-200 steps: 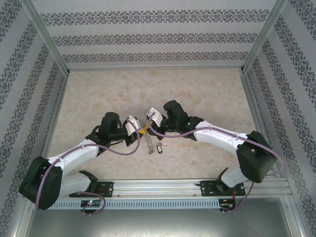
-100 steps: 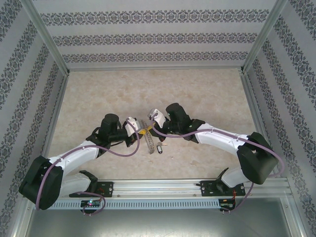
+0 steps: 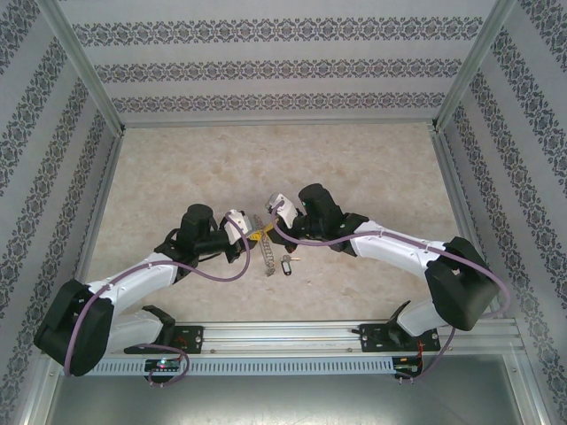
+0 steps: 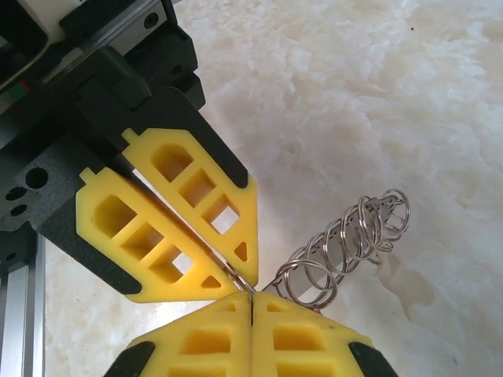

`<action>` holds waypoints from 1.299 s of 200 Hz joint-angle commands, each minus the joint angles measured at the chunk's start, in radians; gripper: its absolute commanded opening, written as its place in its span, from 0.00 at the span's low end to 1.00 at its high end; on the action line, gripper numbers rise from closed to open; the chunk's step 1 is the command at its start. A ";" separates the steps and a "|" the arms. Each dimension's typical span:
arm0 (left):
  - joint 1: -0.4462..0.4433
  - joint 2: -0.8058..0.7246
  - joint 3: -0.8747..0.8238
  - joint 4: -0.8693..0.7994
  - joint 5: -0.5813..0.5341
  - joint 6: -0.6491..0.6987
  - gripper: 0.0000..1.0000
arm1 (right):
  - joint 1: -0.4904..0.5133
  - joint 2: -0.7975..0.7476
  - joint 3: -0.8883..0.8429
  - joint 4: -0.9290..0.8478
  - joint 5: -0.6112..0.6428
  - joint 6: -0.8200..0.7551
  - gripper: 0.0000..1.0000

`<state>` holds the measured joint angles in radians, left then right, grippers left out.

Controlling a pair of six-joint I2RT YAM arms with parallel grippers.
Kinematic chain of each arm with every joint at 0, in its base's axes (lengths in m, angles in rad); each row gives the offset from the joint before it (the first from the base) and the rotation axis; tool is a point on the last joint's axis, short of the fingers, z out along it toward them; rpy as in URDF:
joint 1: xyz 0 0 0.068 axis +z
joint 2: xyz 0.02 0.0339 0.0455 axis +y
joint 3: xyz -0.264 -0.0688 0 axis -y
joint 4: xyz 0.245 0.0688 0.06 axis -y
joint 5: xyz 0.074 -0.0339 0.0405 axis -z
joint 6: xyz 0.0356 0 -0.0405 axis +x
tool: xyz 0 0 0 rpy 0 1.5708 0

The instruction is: Put the keys on the keyring

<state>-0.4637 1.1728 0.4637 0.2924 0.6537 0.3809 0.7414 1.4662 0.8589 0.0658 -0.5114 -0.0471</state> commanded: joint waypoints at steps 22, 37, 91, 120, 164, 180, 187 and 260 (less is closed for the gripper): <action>-0.012 0.019 0.010 0.005 0.009 0.002 0.13 | -0.004 -0.039 0.008 0.050 -0.059 0.006 0.00; -0.013 0.024 0.015 0.004 0.008 0.003 0.14 | 0.001 -0.041 0.007 0.046 -0.060 0.002 0.00; -0.013 0.024 0.029 0.009 0.014 0.002 0.16 | 0.003 -0.037 0.014 0.030 -0.067 -0.005 0.00; -0.016 0.026 0.036 0.006 0.039 0.007 0.18 | 0.003 -0.037 0.015 0.027 -0.061 -0.008 0.00; -0.017 0.033 0.045 -0.012 0.073 0.024 0.20 | 0.005 -0.036 0.020 0.022 -0.063 -0.014 0.00; -0.017 0.038 0.052 -0.020 0.073 0.029 0.19 | 0.005 -0.037 0.018 0.021 -0.064 -0.016 0.00; -0.017 0.043 0.056 -0.028 0.072 0.032 0.19 | 0.004 -0.038 0.019 0.021 -0.065 -0.017 0.00; -0.017 0.058 0.072 -0.073 0.052 0.057 0.00 | 0.006 -0.047 0.007 0.023 -0.045 -0.014 0.00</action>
<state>-0.4717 1.2289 0.5125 0.2493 0.7036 0.4141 0.7422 1.4536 0.8593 0.0742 -0.5400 -0.0517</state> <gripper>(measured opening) 0.039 0.059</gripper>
